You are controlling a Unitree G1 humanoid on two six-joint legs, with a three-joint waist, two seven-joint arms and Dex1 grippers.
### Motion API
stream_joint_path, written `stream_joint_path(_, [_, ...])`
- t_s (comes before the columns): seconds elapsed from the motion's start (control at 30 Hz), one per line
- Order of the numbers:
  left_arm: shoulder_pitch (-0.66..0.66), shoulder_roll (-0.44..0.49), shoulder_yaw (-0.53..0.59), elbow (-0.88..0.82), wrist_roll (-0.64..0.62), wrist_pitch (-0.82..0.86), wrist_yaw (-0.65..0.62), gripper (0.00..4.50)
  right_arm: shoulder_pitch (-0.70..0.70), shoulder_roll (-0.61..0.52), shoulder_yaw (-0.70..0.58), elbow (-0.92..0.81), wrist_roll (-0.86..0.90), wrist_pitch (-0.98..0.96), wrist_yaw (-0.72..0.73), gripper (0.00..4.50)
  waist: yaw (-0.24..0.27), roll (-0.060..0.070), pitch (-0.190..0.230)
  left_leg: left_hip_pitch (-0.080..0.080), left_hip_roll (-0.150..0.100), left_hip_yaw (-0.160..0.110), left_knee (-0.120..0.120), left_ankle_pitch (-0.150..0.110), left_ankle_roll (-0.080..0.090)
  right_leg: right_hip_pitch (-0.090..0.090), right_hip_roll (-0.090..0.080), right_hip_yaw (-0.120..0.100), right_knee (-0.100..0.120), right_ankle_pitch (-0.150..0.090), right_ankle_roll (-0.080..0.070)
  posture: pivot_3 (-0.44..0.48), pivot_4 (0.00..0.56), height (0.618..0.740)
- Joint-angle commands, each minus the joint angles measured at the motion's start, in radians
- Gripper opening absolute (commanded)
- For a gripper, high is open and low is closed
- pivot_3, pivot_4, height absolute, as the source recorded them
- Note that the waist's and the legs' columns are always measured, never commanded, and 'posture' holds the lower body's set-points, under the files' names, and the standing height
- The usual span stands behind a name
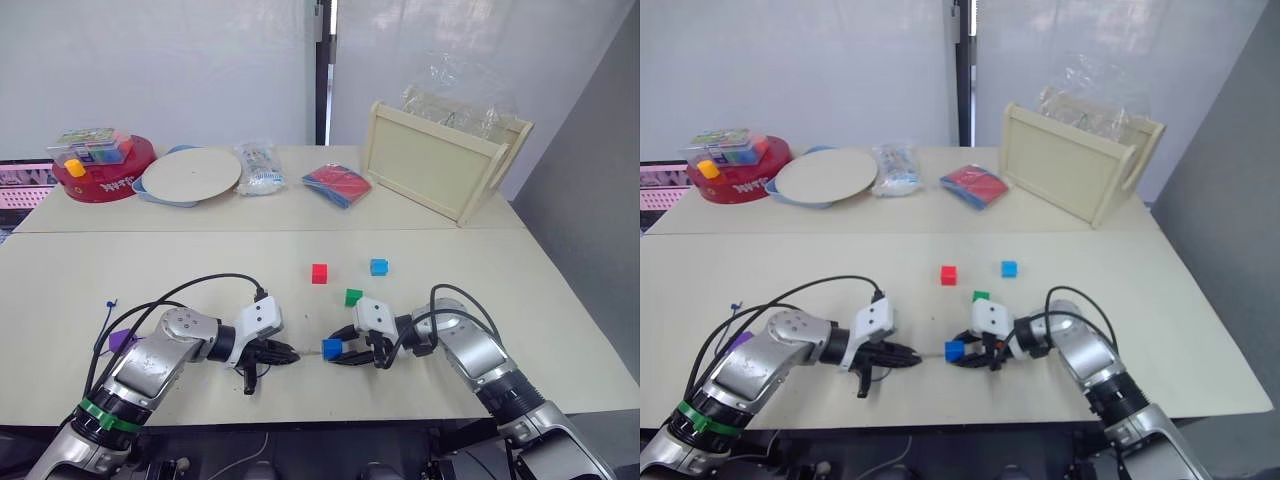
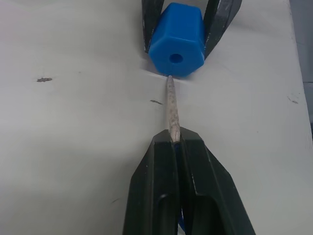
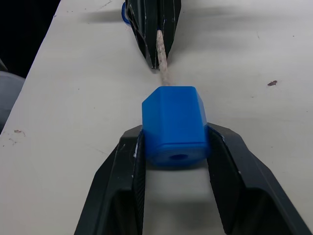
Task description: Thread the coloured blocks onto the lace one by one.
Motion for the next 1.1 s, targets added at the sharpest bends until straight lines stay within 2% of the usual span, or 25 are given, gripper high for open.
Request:
stream_joint_path(0.03, [-0.009, -0.012, 0.005, -0.004, -0.001, -0.017, 0.007, 0.0, 0.004, -0.003, -0.01, -0.035, 0.002, 0.006, -0.003, 1.28, 0.0, 0.0, 0.0, 0.0, 0.0, 0.0, 0.0, 0.0, 0.0, 0.0, 0.0, 0.0, 0.0, 0.0, 0.0, 0.0, 0.15, 0.74])
stream_joint_path(0.37, [-0.017, -0.044, 0.007, -0.025, -0.015, -0.007, 0.018, 0.0, 0.001, -0.009, -0.006, -0.032, -0.007, 0.009, 0.001, 1.28, 0.003, 0.0, 0.0, 0.0, 0.0, 0.0, 0.0, 0.0, 0.0, 0.0, 0.0, 0.0, 0.0, 0.0, 0.0, 0.0, 0.15, 0.74])
stream_joint_path(0.63, [0.003, -0.008, 0.023, -0.015, -0.008, -0.021, 0.002, 0.0, 0.008, -0.036, 0.003, -0.01, -0.029, -0.001, 0.018, 1.28, 0.002, 0.0, 0.0, 0.0, 0.0, 0.0, 0.0, 0.0, 0.0, 0.0, 0.0, 0.0, 0.0, 0.0, 0.0, 0.0, 0.15, 0.74])
stream_joint_path(1.1, [0.002, -0.032, 0.022, -0.056, -0.038, 0.012, 0.023, 0.0, 0.011, -0.038, 0.017, -0.021, -0.043, 0.014, 0.036, 1.28, 0.006, 0.0, 0.0, 0.0, 0.0, 0.0, 0.001, 0.0, 0.0, 0.001, 0.0, 0.0, 0.0, 0.0, 0.0, 0.0, 0.15, 0.74])
